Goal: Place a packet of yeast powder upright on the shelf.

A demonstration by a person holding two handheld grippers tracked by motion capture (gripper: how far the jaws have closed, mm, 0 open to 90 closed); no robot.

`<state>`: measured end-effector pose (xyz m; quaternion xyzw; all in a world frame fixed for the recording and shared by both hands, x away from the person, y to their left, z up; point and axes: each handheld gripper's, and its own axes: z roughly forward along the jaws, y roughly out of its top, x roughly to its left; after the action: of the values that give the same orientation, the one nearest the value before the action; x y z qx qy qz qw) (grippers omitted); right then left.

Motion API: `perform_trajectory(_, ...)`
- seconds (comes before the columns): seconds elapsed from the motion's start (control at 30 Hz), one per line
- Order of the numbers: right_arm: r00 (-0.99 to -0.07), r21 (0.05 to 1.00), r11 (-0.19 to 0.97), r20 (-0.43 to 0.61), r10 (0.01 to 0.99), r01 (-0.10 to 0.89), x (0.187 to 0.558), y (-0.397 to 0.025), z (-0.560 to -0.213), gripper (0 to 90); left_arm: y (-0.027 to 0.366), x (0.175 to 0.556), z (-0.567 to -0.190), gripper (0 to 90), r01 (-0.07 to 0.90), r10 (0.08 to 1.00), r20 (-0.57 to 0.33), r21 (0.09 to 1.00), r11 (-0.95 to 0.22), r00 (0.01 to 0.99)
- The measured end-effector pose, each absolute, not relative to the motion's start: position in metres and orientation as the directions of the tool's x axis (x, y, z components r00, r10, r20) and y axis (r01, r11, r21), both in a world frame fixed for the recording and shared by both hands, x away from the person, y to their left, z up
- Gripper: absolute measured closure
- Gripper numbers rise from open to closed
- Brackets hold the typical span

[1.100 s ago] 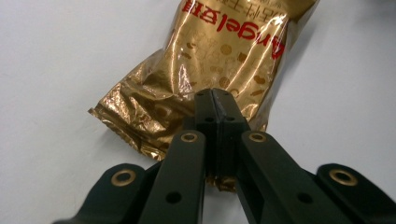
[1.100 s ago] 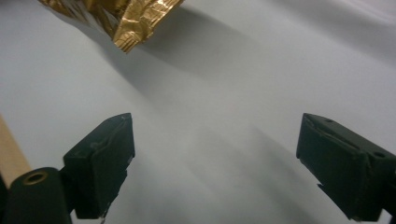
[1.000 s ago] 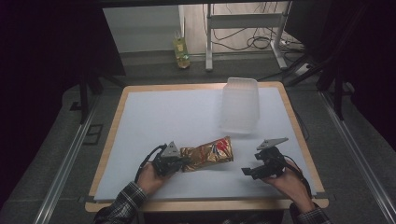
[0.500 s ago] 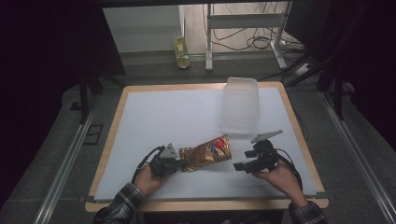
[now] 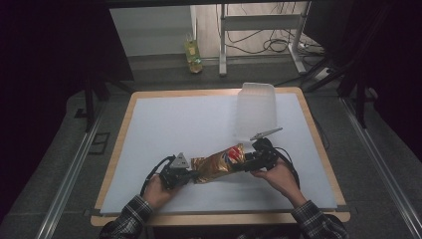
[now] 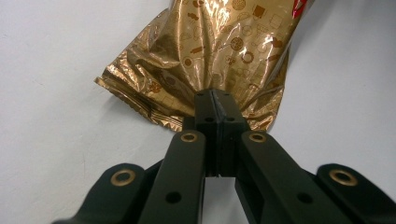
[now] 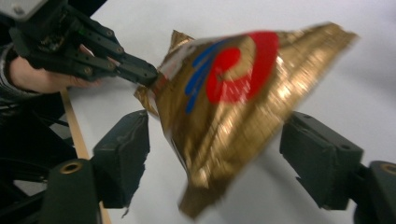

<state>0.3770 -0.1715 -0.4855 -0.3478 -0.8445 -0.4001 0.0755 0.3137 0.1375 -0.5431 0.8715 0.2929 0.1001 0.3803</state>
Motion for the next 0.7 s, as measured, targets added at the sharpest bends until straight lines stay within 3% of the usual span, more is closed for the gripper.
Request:
perform_trajectory(0.47, -0.715, 0.583, 0.424, 0.478, 0.51, 0.693, 0.391, -0.146, -0.495, 51.8, 0.136, 0.312, -0.543, 88.5, 0.425, 0.591, -0.029, 0.724, -0.544, 0.806)
perform_trajectory(0.57, -0.727, 0.585, 0.439, 0.472, 0.5, 0.682, 0.39, -0.143, -0.495, 61.3, 0.136, 0.311, -0.542, 84.5, 0.419, 0.596, -0.016, 0.725, -0.546, 0.803)
perform_trajectory(0.67, -0.729, 0.59, 0.436, 0.479, 0.489, 0.679, 0.39, -0.143, -0.494, 65.2, 0.137, 0.311, -0.541, 82.3, 0.412, 0.596, -0.003, 0.725, -0.551, 0.803)
perform_trajectory(0.7, -0.727, 0.589, 0.431, 0.489, 0.482, 0.683, 0.39, -0.144, -0.493, 68.3, 0.138, 0.31, -0.541, 77.9, 0.404, 0.6, 0.012, 0.729, -0.553, 0.8)
